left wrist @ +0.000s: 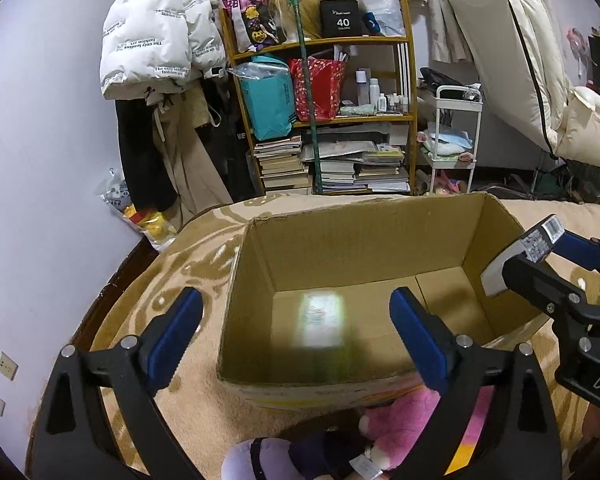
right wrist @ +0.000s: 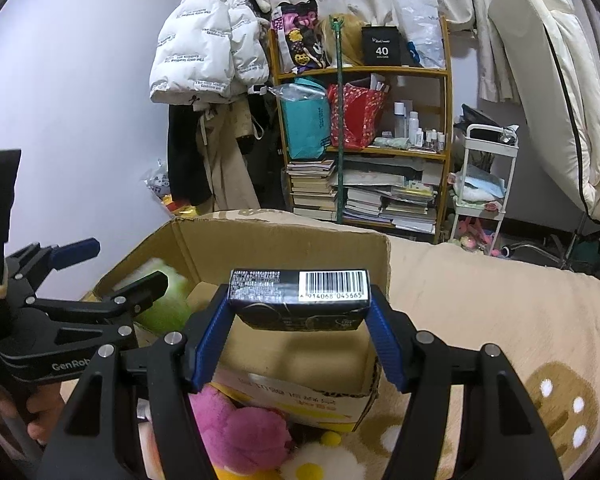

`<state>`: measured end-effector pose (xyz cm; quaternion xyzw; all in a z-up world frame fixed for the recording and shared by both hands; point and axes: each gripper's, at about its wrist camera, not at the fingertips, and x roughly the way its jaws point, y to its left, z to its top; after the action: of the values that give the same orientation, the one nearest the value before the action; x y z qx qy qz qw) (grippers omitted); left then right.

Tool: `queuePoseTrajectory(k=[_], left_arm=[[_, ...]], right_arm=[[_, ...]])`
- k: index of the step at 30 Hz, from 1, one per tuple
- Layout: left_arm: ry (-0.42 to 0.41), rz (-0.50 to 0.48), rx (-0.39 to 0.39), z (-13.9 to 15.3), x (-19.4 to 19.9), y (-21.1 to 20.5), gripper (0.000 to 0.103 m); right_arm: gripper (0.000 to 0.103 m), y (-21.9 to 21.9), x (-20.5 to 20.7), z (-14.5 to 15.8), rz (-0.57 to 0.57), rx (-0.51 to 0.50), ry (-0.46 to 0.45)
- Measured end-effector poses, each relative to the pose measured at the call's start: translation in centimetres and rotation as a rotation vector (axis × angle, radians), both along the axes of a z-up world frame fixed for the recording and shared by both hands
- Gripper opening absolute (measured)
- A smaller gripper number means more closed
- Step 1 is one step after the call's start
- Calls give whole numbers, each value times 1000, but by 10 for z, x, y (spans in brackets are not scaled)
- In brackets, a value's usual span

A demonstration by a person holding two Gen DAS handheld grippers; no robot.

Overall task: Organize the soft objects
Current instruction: 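Open both tools to drop tissue pack and black box into cardboard box, then lower left tool to lavender plush while right tool reaches white chick plush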

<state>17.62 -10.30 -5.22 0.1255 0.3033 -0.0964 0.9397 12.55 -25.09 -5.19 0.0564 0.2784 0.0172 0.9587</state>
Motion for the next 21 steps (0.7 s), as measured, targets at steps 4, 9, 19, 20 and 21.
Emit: queuePoseTrajectory(k=[4,9,19,20,21], left_arm=[[8,16,5,0,0,4,94],[6,37,13,4,-3,13,94],[8,55,11,16,-27,37,101],[9,59,14,17,-30,40,101],[13,65,12,18,-32,42,101]], right_arm=[[79,-1,-3,0,10,11,-7],[81,-3,-10,3,27,27,-26],[95,-1,-33,17,-5,5,-28],[100,0,-35,18,-9,6,-26],[103,0,-38,19,-13,6,-27]])
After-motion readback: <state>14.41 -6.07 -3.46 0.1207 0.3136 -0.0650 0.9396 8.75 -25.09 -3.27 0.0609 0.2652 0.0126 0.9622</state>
